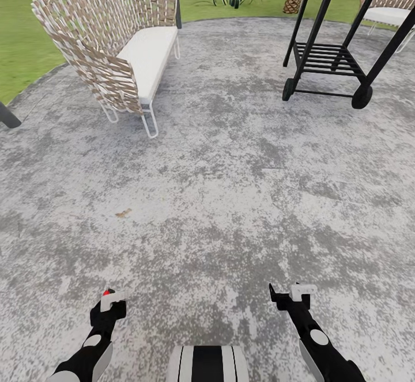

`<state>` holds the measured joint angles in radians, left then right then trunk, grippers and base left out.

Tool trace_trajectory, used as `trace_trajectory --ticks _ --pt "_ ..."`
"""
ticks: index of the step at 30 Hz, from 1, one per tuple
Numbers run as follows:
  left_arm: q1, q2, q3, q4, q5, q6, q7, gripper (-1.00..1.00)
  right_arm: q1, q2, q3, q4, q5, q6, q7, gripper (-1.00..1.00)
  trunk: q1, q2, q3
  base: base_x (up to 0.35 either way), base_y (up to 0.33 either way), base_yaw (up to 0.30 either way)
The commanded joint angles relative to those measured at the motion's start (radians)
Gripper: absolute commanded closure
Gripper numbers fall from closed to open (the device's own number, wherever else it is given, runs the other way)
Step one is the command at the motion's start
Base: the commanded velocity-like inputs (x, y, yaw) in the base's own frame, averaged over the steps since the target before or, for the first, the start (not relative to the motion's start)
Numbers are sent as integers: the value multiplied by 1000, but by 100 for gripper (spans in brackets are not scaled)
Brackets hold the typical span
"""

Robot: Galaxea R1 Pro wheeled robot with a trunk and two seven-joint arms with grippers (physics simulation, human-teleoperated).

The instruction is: In the garden, pick up the pesticide atomizer on the floor and spray pesticide onto both trees until each tree trunk is fully covered.

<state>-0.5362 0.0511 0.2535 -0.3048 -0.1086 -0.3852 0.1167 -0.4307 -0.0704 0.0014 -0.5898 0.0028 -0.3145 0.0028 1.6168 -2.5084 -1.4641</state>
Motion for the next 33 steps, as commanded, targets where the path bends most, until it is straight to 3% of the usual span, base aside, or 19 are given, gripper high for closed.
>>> trace_trajectory --ticks 1,17,33 --pt "-1 0 4 1 -11 -4 4 100 0 0 0 1 0 -3 0 -100 0 0 -1 0 0 0" --pt "-1 0 4 1 -11 -5 4 100 0 0 0 2 0 -3 0 -100 0 0 -1 0 0 0" --pt "-1 0 3 1 -11 -4 3 100 0 0 2 3 0 -3 0 -100 -7 4 61 0 0 0"
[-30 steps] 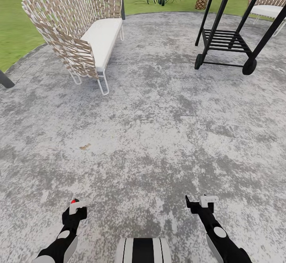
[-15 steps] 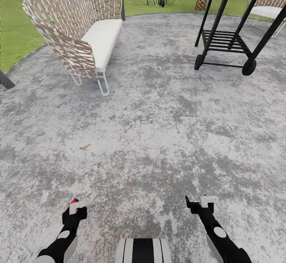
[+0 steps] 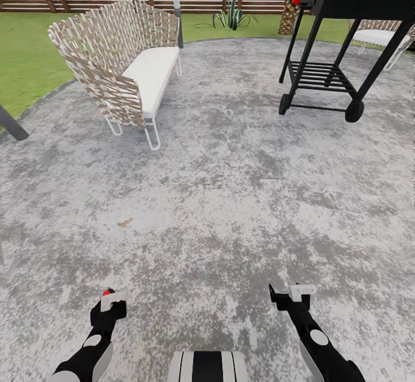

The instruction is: In the garden, pick up the pesticide atomizer on the floor and spray pesticide onto both trees until each tree trunk is fully covered.

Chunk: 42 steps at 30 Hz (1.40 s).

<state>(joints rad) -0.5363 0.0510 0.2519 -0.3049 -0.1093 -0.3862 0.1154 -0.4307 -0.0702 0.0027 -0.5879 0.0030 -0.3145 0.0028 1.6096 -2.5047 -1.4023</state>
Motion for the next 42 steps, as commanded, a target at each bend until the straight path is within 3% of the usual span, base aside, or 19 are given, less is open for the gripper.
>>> trace_trajectory --ticks 1,21,28,33,42 --pt "-1 0 4 1 -10 -3 4 100 0 0 0 1 0 -3 0 -100 -1 0 3 0 0 0" --pt "-1 0 5 1 -12 -3 4 100 0 3 1 4 2 -3 -1 -100 -10 5 81 0 0 0" --pt "4 -2 6 2 -12 -3 5 100 0 0 1 8 4 -5 0 -100 -36 54 112 0 0 0" --pt "47 2 7 -3 -13 -5 4 100 1 -4 0 36 4 -17 -1 -100 -56 89 135 0 0 0" --pt "131 3 6 -12 -12 -9 5 100 43 -39 0 223 3 -167 -1 -100 -90 152 177 0 0 0"
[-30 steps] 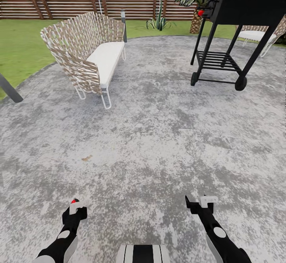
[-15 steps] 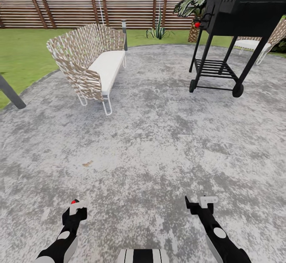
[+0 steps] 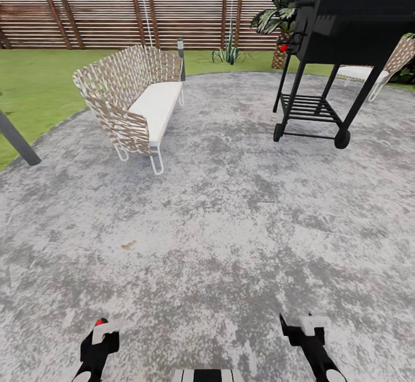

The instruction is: In the garden, pick up the pesticide atomizer on the floor and spray pesticide onto both trees until each tree trunk is fully covered.

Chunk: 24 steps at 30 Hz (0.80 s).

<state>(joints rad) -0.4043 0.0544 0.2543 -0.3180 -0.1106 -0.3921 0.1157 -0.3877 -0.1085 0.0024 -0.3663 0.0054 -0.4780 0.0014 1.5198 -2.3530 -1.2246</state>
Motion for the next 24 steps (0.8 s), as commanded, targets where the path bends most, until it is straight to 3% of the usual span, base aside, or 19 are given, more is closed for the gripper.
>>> trace_trajectory --ticks 1,7,10,24 --pt "8 0 4 1 -11 -3 5 100 3 -1 0 35 1 -40 0 -100 -4 7 4 0 0 0" --pt "52 2 8 2 -9 -5 5 100 10 3 2 162 1 -148 1 -100 -27 49 32 0 0 0" --pt "72 4 12 3 -6 -6 5 100 10 3 1 201 0 -157 1 -100 -39 70 47 0 0 0" --pt "107 3 15 5 -1 -7 6 100 10 17 1 232 -5 -162 -2 -100 -39 70 68 -3 0 0"
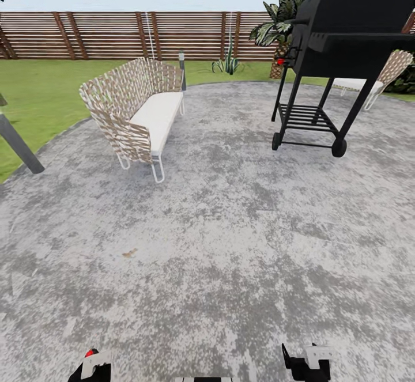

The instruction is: In the garden, pick up the pesticide atomizer on the floor and spray pesticide onto both trees until each tree trunk is fully covered.

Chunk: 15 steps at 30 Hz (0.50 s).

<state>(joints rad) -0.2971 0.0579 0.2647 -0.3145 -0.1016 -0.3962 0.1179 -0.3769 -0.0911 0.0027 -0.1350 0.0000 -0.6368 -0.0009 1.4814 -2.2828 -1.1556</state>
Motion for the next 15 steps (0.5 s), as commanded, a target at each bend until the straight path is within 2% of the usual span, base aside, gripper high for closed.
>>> trace_trajectory --ticks 1,6,10,15 --pt "-1 -1 4 1 -10 -4 4 100 0 0 0 1 0 -3 -1 -100 0 0 1 -131 0 0" --pt "-1 -1 4 2 -10 -3 4 100 0 1 0 1 0 -3 -2 -100 0 0 7 -256 6 0" --pt "-1 -1 4 2 -10 -3 5 100 0 1 0 2 0 -3 -2 -100 0 0 8 -330 97 -13" --pt "-1 -1 4 2 -10 -3 4 100 0 1 -1 2 0 -3 -2 -100 0 0 8 -308 193 -219"
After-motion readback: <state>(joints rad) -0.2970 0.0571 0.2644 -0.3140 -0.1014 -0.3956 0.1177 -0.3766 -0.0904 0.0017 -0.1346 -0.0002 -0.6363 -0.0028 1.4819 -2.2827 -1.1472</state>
